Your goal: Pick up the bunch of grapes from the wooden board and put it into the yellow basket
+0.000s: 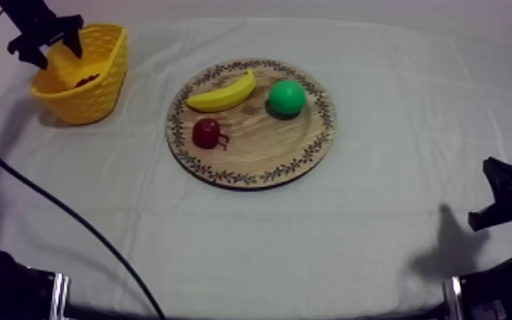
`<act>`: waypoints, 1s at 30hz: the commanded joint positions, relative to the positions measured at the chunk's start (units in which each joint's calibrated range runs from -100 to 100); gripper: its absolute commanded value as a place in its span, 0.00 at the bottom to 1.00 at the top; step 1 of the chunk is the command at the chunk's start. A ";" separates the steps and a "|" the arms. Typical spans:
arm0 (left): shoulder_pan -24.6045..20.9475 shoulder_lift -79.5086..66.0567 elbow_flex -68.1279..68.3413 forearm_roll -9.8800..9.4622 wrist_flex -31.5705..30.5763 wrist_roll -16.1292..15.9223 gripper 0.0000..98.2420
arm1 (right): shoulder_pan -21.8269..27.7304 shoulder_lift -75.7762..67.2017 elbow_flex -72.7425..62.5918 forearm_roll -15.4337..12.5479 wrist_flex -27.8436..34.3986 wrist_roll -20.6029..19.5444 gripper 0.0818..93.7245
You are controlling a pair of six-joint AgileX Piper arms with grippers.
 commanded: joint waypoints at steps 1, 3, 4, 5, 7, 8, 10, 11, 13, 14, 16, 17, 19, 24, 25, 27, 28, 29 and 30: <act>0.14 -6.66 6.38 0.01 -3.17 0.00 0.72 | 0.00 0.00 0.00 -0.01 -0.02 0.01 0.00; 0.34 -10.91 10.99 0.00 -6.23 0.05 0.69 | 0.00 0.00 0.00 -0.01 -0.02 0.01 0.00; 0.51 -13.11 13.47 0.00 -7.98 0.03 0.68 | 0.00 0.00 0.00 -0.01 -0.02 0.01 0.00; 0.72 -15.32 16.01 -0.03 -9.84 -0.01 0.67 | 0.00 0.00 0.00 -0.01 -0.02 0.01 0.00; 1.31 -19.77 21.17 -0.37 -13.59 0.13 0.64 | 0.00 0.00 0.00 -0.01 -0.02 0.01 0.00; 1.69 -21.98 23.71 -0.66 -15.30 0.40 0.63 | 0.00 0.00 0.00 -0.01 -0.02 0.01 0.00; 2.55 -26.22 28.57 -1.29 -18.15 0.97 0.60 | 0.00 0.00 0.00 -0.01 -0.02 0.01 0.00; 3.04 -28.25 30.83 -1.58 -19.34 1.23 0.60 | 0.00 0.00 0.00 -0.01 -0.02 0.01 0.00; 4.06 -32.20 35.10 -2.07 -21.45 1.70 0.58 | 0.00 0.00 0.00 -0.01 -0.02 0.01 0.00; 4.55 -34.19 37.28 -2.23 -22.60 1.84 0.57 | 0.00 0.00 0.00 -0.01 -0.02 0.01 0.00; 5.42 -38.26 42.02 -2.37 -25.71 1.87 0.55 | 0.00 0.00 0.00 -0.01 -0.02 0.01 0.00; 5.76 -40.40 44.60 -2.29 -27.96 1.50 0.54 | 0.00 0.00 0.00 -0.01 -0.02 0.01 0.00; 6.48 -45.00 49.90 -1.84 -32.92 0.22 0.51 | 0.00 0.00 0.00 -0.01 -0.02 0.01 0.00; 7.44 -57.18 61.85 -1.38 -41.05 -1.60 0.45 | 0.00 0.00 0.00 -0.01 -0.02 0.01 0.00; 7.48 -59.46 63.78 -1.38 -41.93 -1.73 0.43 | 0.00 0.00 0.00 -0.01 -0.02 0.01 0.00; 7.47 -63.68 67.06 -1.33 -43.09 -1.93 0.39 | 0.00 0.00 0.00 -0.01 -0.02 0.01 0.00; 7.41 -65.66 68.52 -1.31 -43.42 -2.01 0.36 | 0.00 0.00 0.00 -0.01 -0.02 0.01 0.00; 7.31 -67.60 69.98 -1.30 -43.66 -2.07 0.34 | 0.00 0.00 0.00 -0.01 -0.02 0.01 0.00; 7.17 -69.49 71.47 -1.29 -43.82 -2.16 0.30 | 0.00 0.00 0.00 -0.01 -0.02 0.01 0.00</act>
